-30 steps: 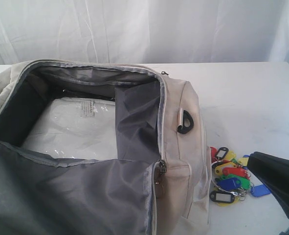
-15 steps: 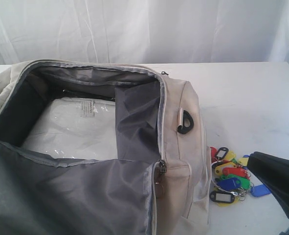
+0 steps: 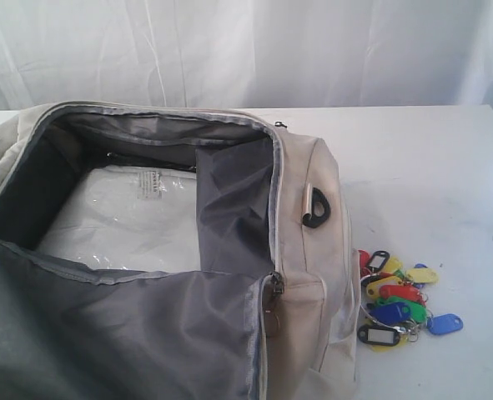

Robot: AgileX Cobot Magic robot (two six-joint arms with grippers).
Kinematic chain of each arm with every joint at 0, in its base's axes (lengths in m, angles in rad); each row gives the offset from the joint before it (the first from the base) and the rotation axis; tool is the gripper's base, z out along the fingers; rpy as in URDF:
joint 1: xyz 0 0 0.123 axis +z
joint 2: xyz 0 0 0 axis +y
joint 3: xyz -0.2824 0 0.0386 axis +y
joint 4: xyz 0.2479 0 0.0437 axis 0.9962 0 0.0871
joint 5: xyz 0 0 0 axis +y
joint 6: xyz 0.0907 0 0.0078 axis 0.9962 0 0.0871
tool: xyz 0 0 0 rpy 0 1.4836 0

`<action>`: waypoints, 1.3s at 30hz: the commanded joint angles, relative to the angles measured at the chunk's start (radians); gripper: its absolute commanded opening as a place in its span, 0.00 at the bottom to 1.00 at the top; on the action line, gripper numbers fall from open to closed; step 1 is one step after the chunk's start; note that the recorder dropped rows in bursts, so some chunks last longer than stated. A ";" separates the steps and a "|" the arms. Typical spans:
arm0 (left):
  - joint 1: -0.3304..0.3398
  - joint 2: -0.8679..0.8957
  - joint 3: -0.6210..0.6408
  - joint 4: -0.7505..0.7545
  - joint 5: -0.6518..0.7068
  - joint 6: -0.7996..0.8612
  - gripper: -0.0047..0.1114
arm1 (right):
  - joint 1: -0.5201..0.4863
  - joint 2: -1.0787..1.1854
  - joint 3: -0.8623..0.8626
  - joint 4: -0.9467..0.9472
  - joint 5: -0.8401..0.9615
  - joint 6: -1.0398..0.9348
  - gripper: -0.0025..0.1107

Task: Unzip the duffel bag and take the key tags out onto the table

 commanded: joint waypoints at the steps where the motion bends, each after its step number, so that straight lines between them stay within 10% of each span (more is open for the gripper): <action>1: 0.005 -0.005 0.003 0.000 0.002 0.000 0.52 | -0.240 -0.039 0.006 -0.004 -0.017 0.004 0.02; 5: 0.005 -0.005 0.003 0.000 0.002 0.000 0.52 | -0.412 -0.129 0.012 -0.004 -0.058 0.004 0.02; 14: 0.005 -0.005 0.003 0.000 0.002 0.000 0.52 | -0.419 -0.185 0.014 -0.004 0.021 -0.023 0.02; 18: 0.005 -0.005 0.003 0.000 0.002 0.002 0.52 | -0.419 -0.218 0.014 -0.940 0.280 0.648 0.02; 23: 0.005 -0.005 0.003 0.000 0.002 0.002 0.52 | -0.419 -0.218 0.017 -1.589 0.379 1.545 0.02; 39: 0.005 -0.005 0.003 0.000 0.002 0.002 0.52 | -0.419 -0.296 0.165 -1.819 0.426 1.768 0.02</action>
